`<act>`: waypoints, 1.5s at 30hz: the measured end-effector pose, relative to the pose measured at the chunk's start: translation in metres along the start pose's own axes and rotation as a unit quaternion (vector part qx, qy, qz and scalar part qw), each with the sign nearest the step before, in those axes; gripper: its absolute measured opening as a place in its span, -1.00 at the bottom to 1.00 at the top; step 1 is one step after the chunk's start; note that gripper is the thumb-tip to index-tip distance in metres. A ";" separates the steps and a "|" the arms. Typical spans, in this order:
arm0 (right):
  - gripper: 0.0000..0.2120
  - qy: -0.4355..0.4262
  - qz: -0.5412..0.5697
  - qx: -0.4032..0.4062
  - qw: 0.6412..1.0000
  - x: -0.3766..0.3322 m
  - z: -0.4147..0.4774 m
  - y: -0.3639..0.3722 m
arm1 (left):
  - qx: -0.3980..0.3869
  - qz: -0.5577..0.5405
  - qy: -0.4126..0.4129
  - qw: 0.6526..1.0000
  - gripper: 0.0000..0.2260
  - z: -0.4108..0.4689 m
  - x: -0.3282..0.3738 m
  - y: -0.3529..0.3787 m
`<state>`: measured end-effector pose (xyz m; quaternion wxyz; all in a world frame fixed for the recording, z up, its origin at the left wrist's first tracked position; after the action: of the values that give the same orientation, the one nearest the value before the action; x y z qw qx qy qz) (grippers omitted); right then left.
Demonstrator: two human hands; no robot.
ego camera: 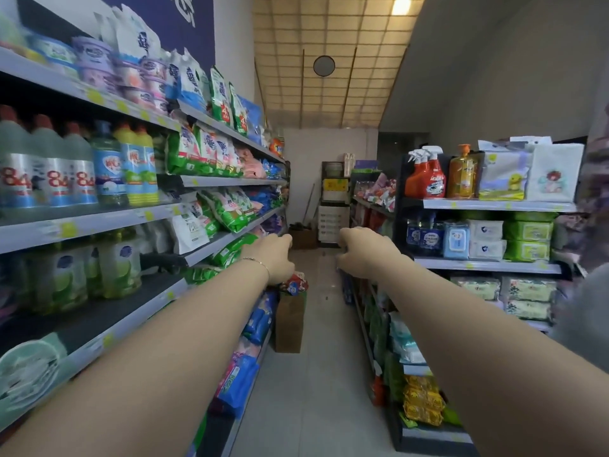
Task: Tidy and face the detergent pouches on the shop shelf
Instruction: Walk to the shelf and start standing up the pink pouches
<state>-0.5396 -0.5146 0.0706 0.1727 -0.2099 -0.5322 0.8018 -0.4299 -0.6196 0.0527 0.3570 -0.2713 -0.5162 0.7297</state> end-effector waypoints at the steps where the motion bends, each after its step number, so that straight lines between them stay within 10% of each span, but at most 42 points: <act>1: -0.78 0.001 0.003 0.001 1.000 0.007 0.020 0.003 | 0.000 0.000 0.001 1.000 -0.63 0.022 0.000 0.003; 45: -0.64 0.033 -0.009 -0.013 0.999 0.064 0.768 0.324 | -0.030 -0.008 0.019 0.999 -0.58 0.726 -0.262 0.294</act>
<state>-1.0111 -1.2039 0.0259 0.1951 -0.2334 -0.5383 0.7860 -0.8996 -1.2982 0.0133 0.3648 -0.2913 -0.5328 0.7058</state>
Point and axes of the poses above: each hand's wrist, its own z-axis towards the middle knuckle, its own y-axis out of the palm, x = y × z, the point moved 10 cm from there along z, towards the middle knuckle, and after that the axes turned 9 degrees about y, right-handed, at the moved point
